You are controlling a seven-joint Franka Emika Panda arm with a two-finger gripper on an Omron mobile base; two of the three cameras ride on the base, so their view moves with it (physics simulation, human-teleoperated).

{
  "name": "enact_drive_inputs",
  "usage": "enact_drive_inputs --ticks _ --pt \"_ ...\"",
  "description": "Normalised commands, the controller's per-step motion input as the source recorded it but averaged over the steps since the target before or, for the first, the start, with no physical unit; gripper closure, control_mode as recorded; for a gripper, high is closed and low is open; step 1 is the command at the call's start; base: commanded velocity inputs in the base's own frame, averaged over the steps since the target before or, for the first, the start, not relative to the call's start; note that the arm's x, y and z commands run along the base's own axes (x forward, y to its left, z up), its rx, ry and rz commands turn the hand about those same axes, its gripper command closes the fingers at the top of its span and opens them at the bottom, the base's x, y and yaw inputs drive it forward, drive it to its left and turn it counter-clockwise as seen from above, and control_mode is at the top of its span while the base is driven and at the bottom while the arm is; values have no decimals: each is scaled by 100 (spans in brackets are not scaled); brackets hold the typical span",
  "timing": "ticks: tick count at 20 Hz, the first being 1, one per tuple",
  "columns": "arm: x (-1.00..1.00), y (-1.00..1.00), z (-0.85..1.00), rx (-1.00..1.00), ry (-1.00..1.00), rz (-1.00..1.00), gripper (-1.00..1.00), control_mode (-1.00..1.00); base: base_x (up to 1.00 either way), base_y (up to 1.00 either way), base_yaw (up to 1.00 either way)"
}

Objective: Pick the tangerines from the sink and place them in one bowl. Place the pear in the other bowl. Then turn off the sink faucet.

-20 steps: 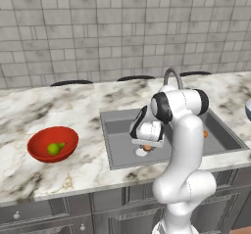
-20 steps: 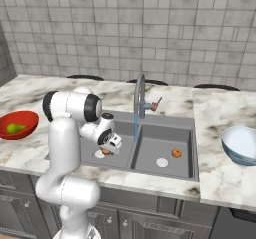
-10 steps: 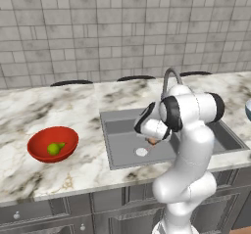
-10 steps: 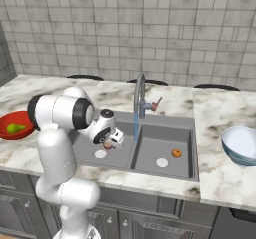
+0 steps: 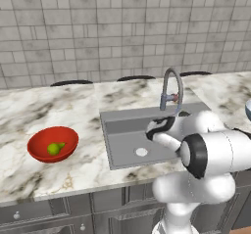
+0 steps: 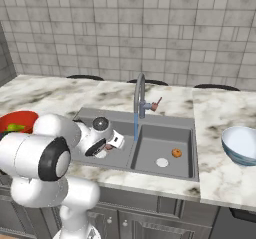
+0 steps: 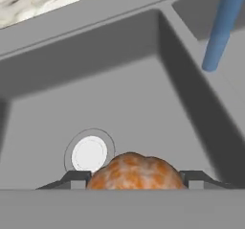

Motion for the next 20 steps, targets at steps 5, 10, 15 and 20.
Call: enact_drive_inputs --ticks 5,10,15,20 --pt "-24 -55 100 -3 4 -26 100 -100 0 0 0" --pt "-6 -75 97 0 14 -30 100 -100 0 0 0" --pt "-25 -91 56 0 4 -25 100 -100 0 0 0" --pt "-22 -100 12 0 -5 -19 100 -100 0 0 0"
